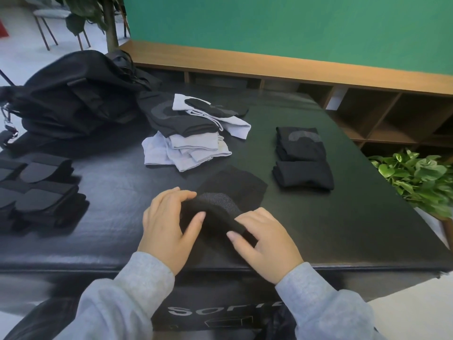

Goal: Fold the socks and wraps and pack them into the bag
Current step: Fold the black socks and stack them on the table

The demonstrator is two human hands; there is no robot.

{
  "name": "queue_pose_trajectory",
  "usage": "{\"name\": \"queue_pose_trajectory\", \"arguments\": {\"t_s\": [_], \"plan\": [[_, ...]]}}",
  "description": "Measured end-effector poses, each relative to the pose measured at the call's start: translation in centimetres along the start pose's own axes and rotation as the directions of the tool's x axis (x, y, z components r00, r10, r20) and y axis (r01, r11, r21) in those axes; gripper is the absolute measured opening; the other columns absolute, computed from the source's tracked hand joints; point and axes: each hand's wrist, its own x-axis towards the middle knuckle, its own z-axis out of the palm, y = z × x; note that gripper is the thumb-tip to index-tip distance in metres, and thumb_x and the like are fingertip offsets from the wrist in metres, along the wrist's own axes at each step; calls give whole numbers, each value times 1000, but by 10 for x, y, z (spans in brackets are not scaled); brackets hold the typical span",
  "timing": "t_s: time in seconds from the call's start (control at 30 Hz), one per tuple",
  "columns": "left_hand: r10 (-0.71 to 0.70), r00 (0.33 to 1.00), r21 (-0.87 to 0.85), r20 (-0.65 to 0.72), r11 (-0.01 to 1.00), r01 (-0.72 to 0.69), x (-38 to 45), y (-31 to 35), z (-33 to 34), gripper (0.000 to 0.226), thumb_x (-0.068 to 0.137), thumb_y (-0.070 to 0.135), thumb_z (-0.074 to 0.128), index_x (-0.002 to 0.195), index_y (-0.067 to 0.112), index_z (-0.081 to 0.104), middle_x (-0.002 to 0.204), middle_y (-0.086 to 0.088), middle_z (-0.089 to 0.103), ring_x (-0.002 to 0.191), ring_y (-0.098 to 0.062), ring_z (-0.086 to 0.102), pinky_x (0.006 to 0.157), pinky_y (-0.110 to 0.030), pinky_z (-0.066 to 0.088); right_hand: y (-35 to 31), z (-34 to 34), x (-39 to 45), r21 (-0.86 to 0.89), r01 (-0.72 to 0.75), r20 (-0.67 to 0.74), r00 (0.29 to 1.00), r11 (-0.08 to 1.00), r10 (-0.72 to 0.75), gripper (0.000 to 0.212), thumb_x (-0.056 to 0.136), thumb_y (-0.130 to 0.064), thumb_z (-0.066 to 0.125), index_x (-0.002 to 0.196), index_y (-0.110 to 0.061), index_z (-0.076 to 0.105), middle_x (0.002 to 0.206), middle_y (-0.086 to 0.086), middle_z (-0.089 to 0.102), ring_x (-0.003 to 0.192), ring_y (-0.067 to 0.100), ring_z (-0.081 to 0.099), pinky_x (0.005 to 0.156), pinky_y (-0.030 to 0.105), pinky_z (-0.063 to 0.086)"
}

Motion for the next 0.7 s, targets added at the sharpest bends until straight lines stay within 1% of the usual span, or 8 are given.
{"name": "queue_pose_trajectory", "arguments": {"t_s": [0.1,0.17,0.2,0.3,0.37,0.47,0.6,0.7], "plan": [[-131,991,-29,39,991,132,1,3,0,29,87,30,56,113,36,46,116,12,56,115,-12,41,101,-34,34,-2,-4,0,93,-183,49,983,979,179,22,88,-45,47,96,-30,61,80,-15,56,82,5,49,70,10,37],[-169,985,-60,42,983,172,1,4,-1,32,88,28,55,119,32,46,112,12,56,113,-16,43,100,-36,36,-2,-5,0,138,-278,74,960,951,270,7,90,-39,51,98,-40,50,79,-16,54,79,2,51,68,12,40],[-179,983,-75,38,980,182,0,5,-1,34,88,28,56,120,30,46,110,12,56,110,-17,43,98,-36,36,-2,-6,0,157,-305,65,952,939,298,11,91,-36,53,96,-40,45,77,-16,53,75,2,52,66,13,40],[-190,980,-71,61,978,194,0,5,-2,39,87,31,56,123,30,43,111,11,57,108,-17,44,96,-36,37,-2,-5,0,187,-354,8,934,917,358,13,90,-31,55,92,-36,43,70,-11,53,67,6,51,61,16,40],[-193,976,-43,99,979,198,0,3,-2,42,87,35,55,126,31,40,115,12,57,113,-18,43,99,-38,37,-2,-5,1,192,-376,-25,922,906,388,10,90,-29,55,90,-33,45,68,-8,53,66,8,50,60,17,39],[-198,972,-6,129,980,201,1,0,0,42,89,33,54,128,32,40,115,8,55,119,-20,43,100,-37,36,-2,-6,4,184,-410,-46,904,893,425,6,91,-28,53,90,-28,48,69,-7,54,67,10,52,63,22,43],[-175,976,-51,133,982,183,2,-3,-1,34,89,36,46,123,32,42,90,9,56,106,-22,49,94,-40,42,-1,-5,6,217,-446,-75,879,868,471,9,93,-30,52,97,-22,51,73,-9,60,69,10,56,67,28,47],[-144,984,-117,102,981,156,1,-1,-1,29,88,40,43,116,33,42,69,14,45,83,-18,48,81,-42,47,-1,-5,7,202,-445,-88,879,873,468,14,95,-31,49,88,-20,44,60,-8,51,57,9,47,58,25,39]]}}
